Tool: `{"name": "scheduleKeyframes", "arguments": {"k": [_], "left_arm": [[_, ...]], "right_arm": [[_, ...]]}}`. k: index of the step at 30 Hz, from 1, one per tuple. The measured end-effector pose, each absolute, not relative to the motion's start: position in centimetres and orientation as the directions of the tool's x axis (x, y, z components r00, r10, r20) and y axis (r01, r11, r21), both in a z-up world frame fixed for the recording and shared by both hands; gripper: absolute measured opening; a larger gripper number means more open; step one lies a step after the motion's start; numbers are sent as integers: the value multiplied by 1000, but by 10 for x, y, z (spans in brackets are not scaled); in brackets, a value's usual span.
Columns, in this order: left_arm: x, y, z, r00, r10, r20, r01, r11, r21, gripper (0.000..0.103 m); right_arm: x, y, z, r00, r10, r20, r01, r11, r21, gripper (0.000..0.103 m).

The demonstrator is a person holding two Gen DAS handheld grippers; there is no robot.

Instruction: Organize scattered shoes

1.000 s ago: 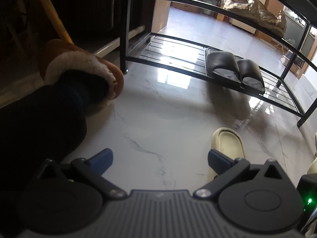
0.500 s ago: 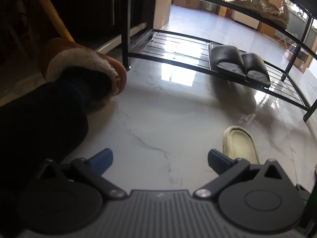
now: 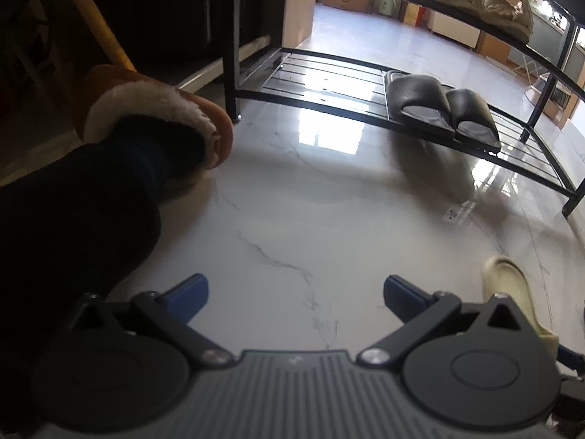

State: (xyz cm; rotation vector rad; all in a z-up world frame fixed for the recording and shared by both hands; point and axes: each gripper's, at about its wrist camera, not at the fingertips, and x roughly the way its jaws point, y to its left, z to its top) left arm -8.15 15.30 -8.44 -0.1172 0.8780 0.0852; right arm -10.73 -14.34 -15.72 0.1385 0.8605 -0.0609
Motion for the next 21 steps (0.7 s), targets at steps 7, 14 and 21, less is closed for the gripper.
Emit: {"name": "scheduleKeyframes", "arguments": {"k": [7,14,21], "left_arm": [[-85,150,-88,644,-22,-765,-122,984,-131,102],[-86,138,-94,636,-82,-767,-86,981,-176,102],[-88,125,-97,638,-95,-764,-39,987,-156,102]], "right_arm": [[-90,-176,-162,671,-12,-741,118,989,91,101],[-65,-175,-164,681,28,-732,50,995,85,102],[-55,-168,-164,674,13,-739,44,997,58,103]]}}
